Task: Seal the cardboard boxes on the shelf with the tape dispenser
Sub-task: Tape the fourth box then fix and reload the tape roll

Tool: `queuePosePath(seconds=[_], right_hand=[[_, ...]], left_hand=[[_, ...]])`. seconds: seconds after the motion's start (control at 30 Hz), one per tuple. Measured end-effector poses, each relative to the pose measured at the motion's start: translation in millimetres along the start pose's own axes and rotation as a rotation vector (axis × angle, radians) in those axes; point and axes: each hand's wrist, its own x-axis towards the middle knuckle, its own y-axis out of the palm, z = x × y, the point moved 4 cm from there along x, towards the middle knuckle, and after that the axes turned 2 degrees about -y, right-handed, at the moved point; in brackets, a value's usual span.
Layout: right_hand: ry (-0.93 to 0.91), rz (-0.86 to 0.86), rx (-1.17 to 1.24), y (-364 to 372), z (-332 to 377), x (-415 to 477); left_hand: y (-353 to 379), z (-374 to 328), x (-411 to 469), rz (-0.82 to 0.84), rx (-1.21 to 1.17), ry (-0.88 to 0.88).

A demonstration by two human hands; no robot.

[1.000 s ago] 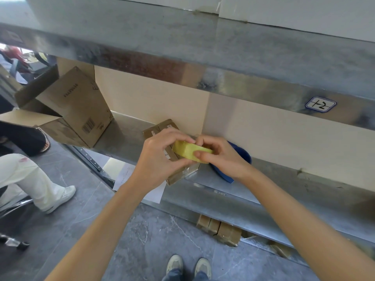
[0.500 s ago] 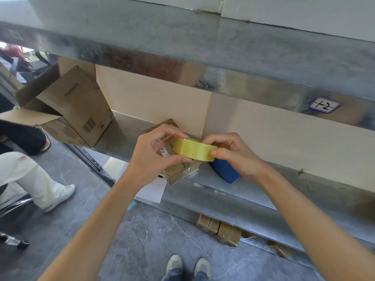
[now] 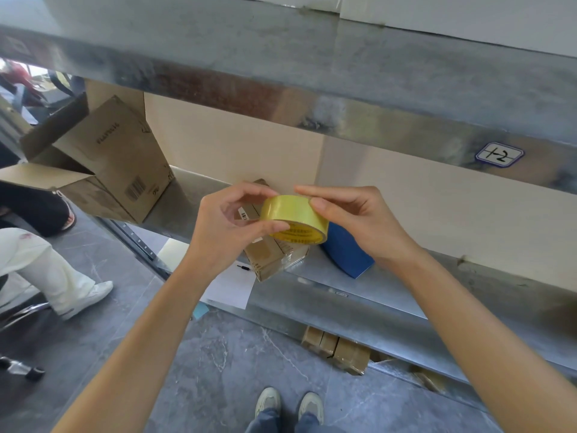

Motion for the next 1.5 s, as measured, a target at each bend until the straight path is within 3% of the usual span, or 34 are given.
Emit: queuePosePath(seconds=[0.33, 0.77, 1.1, 1.5], right_hand=[[-0.068, -0.127, -0.032, 0.0, 0.0, -0.6], [-0.035, 0.07, 0.0, 20.6, -1.5, -4.4], [-0.056, 0.092, 0.02, 20.1, 3.5, -6.2], [-0.1, -0.011, 0.111, 13.5, 7.4, -7.4]], left_hand=[[-0.6, -0.9, -4.2, -0.036, 0.014, -0.011], [1.6, -13.3, -13.1, -0.052, 0.065, 0.092], [-2.7, -19.4, -14.2, -0.029, 0.096, 0.163], [-8.7, -21.1, -11.2, -0.035, 0.01, 0.185]])
